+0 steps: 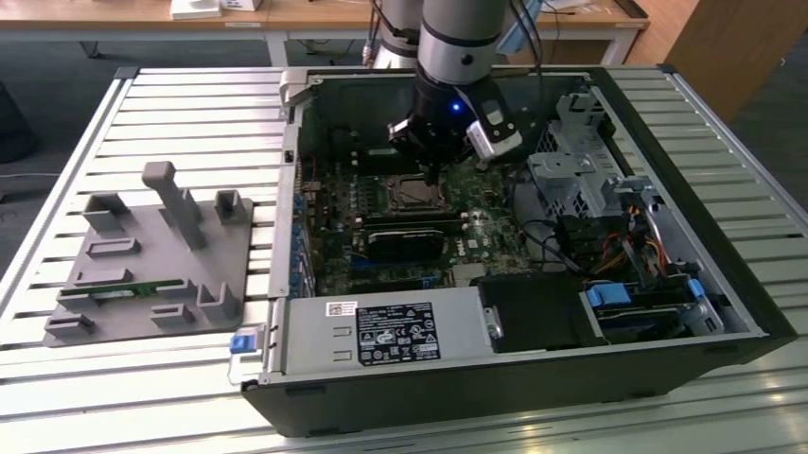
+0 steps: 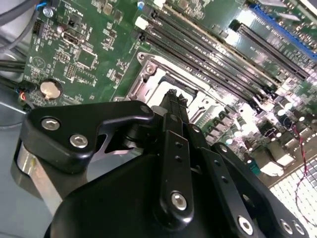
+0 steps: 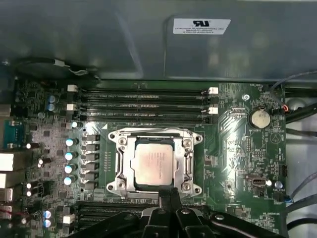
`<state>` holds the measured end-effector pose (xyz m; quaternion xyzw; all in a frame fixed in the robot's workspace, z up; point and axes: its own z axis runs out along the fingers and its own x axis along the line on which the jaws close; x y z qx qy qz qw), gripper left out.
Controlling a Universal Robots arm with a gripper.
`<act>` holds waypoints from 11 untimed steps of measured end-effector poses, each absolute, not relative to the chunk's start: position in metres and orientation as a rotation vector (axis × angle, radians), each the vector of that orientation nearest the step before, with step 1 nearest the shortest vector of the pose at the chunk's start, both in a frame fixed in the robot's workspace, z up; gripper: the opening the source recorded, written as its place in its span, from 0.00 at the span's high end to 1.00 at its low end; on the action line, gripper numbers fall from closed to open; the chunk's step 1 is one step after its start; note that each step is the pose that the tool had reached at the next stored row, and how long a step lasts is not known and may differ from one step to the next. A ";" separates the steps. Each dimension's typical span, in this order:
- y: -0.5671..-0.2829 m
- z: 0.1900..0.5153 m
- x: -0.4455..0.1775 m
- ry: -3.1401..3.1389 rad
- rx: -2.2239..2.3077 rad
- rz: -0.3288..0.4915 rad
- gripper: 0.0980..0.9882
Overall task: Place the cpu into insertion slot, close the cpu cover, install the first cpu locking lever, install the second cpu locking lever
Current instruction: 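Install the second cpu locking lever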
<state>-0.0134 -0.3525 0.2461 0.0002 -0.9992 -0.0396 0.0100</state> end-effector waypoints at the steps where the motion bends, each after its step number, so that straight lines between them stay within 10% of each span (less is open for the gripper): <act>1: -0.353 0.246 -0.013 -3.119 0.001 -0.128 0.99; 11: -0.363 0.234 -0.013 -3.112 0.000 -0.132 0.99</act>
